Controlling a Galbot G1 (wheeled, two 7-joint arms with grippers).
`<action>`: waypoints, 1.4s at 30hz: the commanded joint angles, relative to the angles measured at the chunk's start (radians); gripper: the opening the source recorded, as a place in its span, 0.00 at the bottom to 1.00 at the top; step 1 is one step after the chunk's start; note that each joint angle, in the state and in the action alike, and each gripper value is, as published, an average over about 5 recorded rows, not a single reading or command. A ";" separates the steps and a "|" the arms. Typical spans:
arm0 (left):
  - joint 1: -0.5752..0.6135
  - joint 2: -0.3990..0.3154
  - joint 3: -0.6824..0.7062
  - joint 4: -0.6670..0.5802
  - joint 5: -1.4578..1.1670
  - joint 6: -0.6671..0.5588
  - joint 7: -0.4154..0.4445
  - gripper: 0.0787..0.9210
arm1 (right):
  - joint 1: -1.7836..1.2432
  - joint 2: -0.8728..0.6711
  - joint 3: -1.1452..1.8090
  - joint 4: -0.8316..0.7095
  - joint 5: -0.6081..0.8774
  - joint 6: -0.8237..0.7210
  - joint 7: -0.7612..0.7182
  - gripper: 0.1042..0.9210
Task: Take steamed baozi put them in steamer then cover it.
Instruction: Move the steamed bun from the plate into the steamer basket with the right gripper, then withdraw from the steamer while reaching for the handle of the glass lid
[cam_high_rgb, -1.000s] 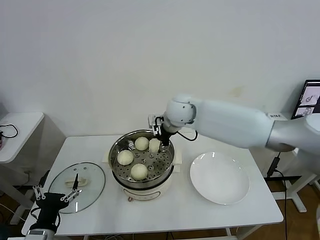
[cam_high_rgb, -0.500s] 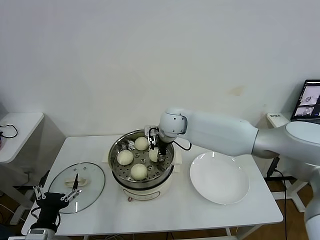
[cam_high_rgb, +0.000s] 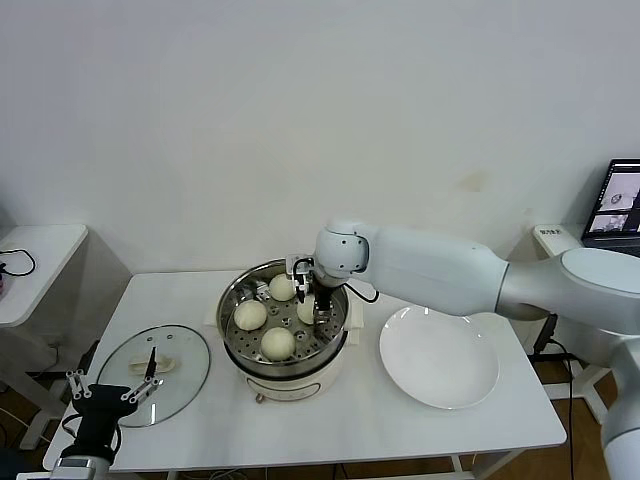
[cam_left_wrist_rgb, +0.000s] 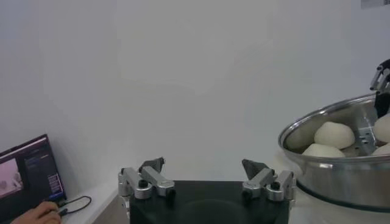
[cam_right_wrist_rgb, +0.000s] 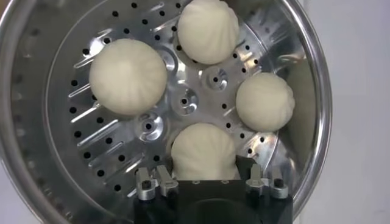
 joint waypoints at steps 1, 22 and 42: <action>-0.003 0.004 -0.002 0.001 -0.002 0.001 0.000 0.88 | 0.023 -0.038 0.033 0.052 -0.005 -0.001 -0.007 0.82; -0.048 0.014 0.021 0.102 0.024 -0.034 -0.002 0.88 | -0.560 -0.521 0.570 0.507 0.133 0.304 0.862 0.88; -0.072 0.038 0.015 0.212 0.471 -0.027 -0.007 0.88 | -1.833 -0.018 1.798 0.565 -0.239 0.962 0.802 0.88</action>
